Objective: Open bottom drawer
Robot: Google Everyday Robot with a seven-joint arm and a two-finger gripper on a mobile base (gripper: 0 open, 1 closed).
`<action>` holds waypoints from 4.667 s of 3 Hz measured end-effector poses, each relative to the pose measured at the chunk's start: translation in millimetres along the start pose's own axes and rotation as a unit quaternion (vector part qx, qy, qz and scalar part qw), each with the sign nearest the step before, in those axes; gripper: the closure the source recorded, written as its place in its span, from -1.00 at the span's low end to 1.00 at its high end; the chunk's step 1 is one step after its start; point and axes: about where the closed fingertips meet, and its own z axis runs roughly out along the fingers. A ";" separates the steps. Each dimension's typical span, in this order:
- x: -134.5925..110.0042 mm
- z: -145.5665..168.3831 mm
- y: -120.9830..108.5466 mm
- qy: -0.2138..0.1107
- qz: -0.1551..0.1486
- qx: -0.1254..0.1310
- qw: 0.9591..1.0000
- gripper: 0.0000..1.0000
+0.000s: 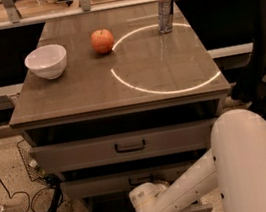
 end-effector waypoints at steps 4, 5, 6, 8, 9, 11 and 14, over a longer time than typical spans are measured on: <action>67.8 -22.9 15.3 -0.043 0.031 -0.096 0.994 1.00; 77.7 -0.3 16.7 -0.071 0.047 -0.107 0.991 1.00; 98.4 30.0 23.7 -0.103 0.080 -0.123 0.984 1.00; 98.0 61.7 42.1 -0.128 0.088 -0.140 0.978 1.00; 83.9 74.9 54.5 -0.132 0.064 -0.142 0.979 1.00; 53.9 101.6 78.9 -0.145 -0.004 -0.139 0.980 1.00; 31.7 115.4 93.0 -0.131 -0.058 -0.163 0.976 1.00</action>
Offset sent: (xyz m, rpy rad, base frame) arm -0.0313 -0.0469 0.0471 0.2156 0.1497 0.0006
